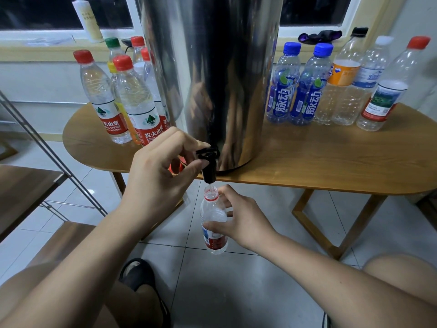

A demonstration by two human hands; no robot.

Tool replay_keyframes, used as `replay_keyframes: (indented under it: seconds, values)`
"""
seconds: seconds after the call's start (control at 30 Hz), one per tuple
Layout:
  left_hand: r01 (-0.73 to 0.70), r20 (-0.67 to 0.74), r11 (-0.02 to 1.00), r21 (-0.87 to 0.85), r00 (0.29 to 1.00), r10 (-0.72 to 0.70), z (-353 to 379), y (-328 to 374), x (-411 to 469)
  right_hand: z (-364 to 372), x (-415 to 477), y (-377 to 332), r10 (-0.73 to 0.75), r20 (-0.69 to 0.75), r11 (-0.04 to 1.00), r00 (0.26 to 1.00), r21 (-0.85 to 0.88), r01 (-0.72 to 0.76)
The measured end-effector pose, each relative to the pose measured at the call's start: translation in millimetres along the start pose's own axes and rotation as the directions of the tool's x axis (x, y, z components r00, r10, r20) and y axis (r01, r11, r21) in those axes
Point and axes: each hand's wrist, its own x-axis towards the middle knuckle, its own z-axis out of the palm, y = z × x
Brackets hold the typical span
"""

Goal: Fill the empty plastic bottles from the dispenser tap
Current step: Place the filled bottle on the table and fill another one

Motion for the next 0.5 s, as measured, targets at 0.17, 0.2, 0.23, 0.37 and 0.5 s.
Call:
replay_keyframes:
  seconds: [0.17,0.2,0.23,0.37,0.5]
  values:
    - [-0.006,-0.003,1.000,0.009,1.000,0.006,-0.3,0.3,0.8,-0.6,0.0,-0.5,0.003,0.004,1.000,1.000,0.007,-0.003]
    - [-0.006,-0.004,1.000,0.014,1.000,0.006,-0.1,0.4,0.9,-0.7,0.1,-0.4,0.002,0.004,1.000,1.000,0.006,-0.002]
    - [-0.006,-0.004,1.000,0.015,1.000,0.006,0.0,0.3,0.9,-0.8,0.1,-0.5,0.000,0.004,1.000,1.000,0.004,0.000]
    - [-0.011,-0.003,1.000,-0.005,1.000,0.011,0.5,-0.1,0.9,-0.5,0.5,0.1,-0.006,-0.004,1.000,1.000,0.003,0.007]
    - [-0.020,-0.002,1.000,-0.019,1.000,0.020,-0.4,1.3,1.9,0.7,1.4,1.1,-0.007,-0.011,1.000,1.000,0.007,0.007]
